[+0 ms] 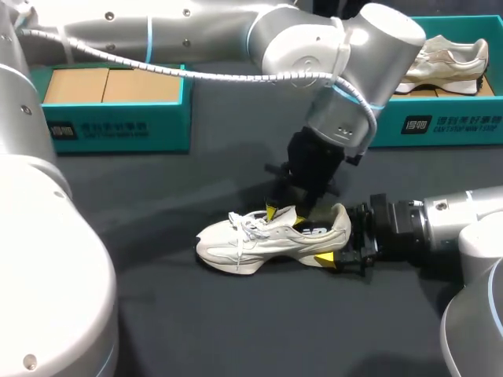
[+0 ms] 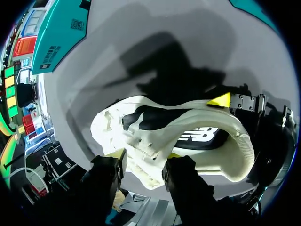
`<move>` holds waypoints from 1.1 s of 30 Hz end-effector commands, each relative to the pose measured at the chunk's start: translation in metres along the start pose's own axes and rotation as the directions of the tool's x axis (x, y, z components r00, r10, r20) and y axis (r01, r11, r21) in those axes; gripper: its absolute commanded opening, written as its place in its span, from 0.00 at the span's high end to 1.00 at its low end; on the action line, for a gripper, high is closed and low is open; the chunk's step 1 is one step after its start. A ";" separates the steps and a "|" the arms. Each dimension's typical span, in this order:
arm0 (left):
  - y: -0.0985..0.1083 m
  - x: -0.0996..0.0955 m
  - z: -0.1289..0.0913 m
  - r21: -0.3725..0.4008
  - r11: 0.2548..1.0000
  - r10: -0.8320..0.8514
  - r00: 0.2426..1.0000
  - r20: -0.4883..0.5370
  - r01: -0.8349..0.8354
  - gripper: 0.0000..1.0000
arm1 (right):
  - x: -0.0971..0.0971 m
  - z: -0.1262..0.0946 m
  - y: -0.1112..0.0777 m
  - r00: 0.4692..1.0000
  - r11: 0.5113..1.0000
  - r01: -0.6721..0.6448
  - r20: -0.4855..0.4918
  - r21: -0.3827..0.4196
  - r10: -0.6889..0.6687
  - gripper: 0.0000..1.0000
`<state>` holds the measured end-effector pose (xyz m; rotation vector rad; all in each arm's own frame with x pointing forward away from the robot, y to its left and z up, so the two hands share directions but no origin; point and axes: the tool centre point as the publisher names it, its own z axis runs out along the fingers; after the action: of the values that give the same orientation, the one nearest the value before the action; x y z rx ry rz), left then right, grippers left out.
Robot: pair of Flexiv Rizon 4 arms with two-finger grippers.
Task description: Take the shoe out of the shoebox, open the shoe tongue, remove and reinsert the insole, then place the shoe into the shoebox
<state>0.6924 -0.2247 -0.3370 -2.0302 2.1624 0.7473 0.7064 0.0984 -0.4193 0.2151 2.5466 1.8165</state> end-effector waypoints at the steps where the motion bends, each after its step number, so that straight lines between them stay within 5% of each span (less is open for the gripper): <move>1: -0.001 0.004 -0.002 -0.002 1.000 0.003 1.000 0.009 -0.003 0.76 | -0.002 0.001 -0.001 1.000 1.000 -0.002 0.000 0.005 0.002 1.00; 6: 0.004 -0.004 -0.005 0.019 1.000 0.003 1.000 -0.004 -0.002 1.00 | -0.002 0.001 -0.001 1.000 1.000 -0.002 0.000 0.005 0.002 1.00; 18: 0.021 -0.042 -0.007 0.098 0.994 -0.042 0.987 -0.155 0.057 1.00 | -0.002 0.001 -0.001 1.000 1.000 -0.002 0.000 0.005 0.002 1.00; 33: 0.027 -0.080 0.011 0.082 0.977 -0.157 0.920 -0.359 0.199 1.00 | -0.002 0.001 -0.001 1.000 1.000 -0.002 0.000 0.005 0.002 1.00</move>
<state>0.6771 -0.1639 -0.3108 -2.2734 2.0068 0.4588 0.7064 0.0984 -0.4194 0.2151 2.5468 1.8163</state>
